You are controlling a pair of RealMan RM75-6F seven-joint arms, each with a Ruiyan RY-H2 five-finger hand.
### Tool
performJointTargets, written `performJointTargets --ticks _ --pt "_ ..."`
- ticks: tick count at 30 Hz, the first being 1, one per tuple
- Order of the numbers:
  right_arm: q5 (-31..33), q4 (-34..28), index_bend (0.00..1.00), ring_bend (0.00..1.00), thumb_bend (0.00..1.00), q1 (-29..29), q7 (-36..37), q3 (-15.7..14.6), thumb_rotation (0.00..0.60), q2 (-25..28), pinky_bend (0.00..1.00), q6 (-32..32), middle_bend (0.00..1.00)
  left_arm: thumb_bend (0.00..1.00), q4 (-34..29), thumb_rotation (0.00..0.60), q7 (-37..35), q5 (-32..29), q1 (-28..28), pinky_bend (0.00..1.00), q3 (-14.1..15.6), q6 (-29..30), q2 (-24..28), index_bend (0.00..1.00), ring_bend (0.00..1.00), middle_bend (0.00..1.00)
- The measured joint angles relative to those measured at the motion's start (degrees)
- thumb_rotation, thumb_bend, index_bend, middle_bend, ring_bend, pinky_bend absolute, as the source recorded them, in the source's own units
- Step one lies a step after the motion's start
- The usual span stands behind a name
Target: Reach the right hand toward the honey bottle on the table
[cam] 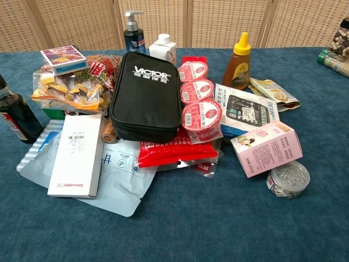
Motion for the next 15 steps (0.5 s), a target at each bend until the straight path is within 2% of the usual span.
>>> performJointTargets --ticks 7,15 --pt "5.1 10.5 0.05 0.24 0.0 10.3 5.3 4.8 0.6 -5.0 0.17 -12.4 0.23 0.0 -0.6 0.6 1.9 -2.5 -0.7 0.0 -0.8 -1.5 -0.7 0.0 0.0 0.0" --pt "8.0 18.8 0.05 0.24 0.0 17.5 8.5 7.4 0.6 -10.5 0.17 -20.2 0.23 0.0 -0.9 0.6 3.6 -5.6 -1.6 0.0 -1.9 -3.1 -1.3 0.0 0.0 0.0"
